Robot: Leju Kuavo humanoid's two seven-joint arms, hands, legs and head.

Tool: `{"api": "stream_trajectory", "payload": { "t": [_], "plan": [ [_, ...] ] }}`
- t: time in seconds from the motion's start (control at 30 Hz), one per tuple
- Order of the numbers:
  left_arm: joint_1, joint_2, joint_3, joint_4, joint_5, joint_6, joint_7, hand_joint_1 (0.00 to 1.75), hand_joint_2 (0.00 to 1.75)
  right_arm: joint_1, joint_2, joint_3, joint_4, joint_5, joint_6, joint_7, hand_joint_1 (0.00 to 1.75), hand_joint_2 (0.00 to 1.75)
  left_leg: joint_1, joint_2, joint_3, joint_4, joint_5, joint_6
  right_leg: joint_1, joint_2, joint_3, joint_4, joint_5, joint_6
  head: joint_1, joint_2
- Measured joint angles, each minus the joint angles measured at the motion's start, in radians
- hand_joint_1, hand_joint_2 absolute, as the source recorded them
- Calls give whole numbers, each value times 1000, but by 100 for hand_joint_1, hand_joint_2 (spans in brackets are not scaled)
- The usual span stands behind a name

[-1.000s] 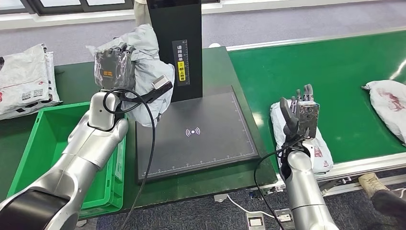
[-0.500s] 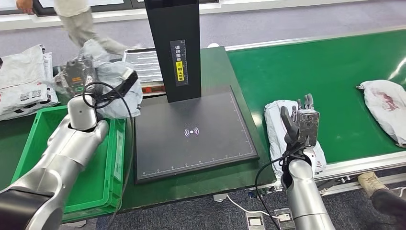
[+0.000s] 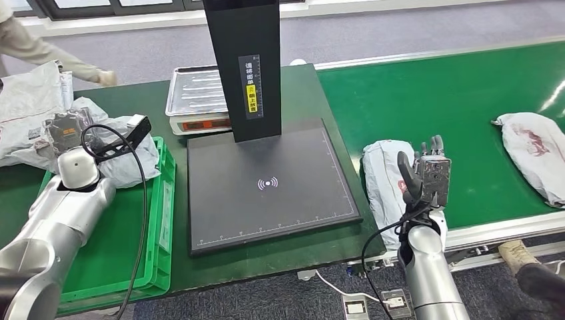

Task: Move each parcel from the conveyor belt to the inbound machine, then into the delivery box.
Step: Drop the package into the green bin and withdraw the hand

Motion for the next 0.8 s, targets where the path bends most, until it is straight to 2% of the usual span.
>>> {"api": "stream_trajectory", "payload": {
  "t": [0.23, 0.27, 0.37, 0.4, 0.5, 0.8],
  "plan": [
    [8, 24, 47, 1, 1, -15, -19, 175, 175, -3, 0, -6, 0, 0, 12, 1, 0, 175, 0, 0, 0, 0, 0, 0, 2, 1, 0, 1, 0, 0, 0, 0],
    [10, 27, 55, 1, 2, -28, -26, 160, 175, -4, 0, -8, 1, 2, 12, 2, 0, 175, 0, 0, 0, 0, 0, 0, 2, 1, 0, 1, 0, 0, 0, 0],
    [15, 34, 76, 4, 1, -97, -43, 30, 175, -14, 0, -15, 2, 9, 17, 6, 0, 175, 1, 0, 0, 0, 0, 0, 2, 0, 0, 1, 0, 0, 0, 0],
    [17, 35, 79, 5, 1, -121, -46, 1, 175, -17, 0, -16, 4, 10, 20, 7, 0, 175, 1, 0, 0, 0, 0, 0, 2, 0, 0, 1, 0, 0, 0, 0],
    [22, 37, 83, 3, 0, -140, -54, 0, 175, -23, 0, -18, 7, 14, 27, 11, 0, 175, 1, 0, 0, 0, 0, 0, 1, 0, 0, 1, 0, 0, 0, 0],
    [42, 33, 97, -53, 0, -37, -102, 0, 175, -44, 0, -19, 38, 30, 38, 15, 0, 175, 1, 0, 0, 0, 0, 0, 1, 0, 0, 1, 0, 0, 0, 0]
  ]
}}
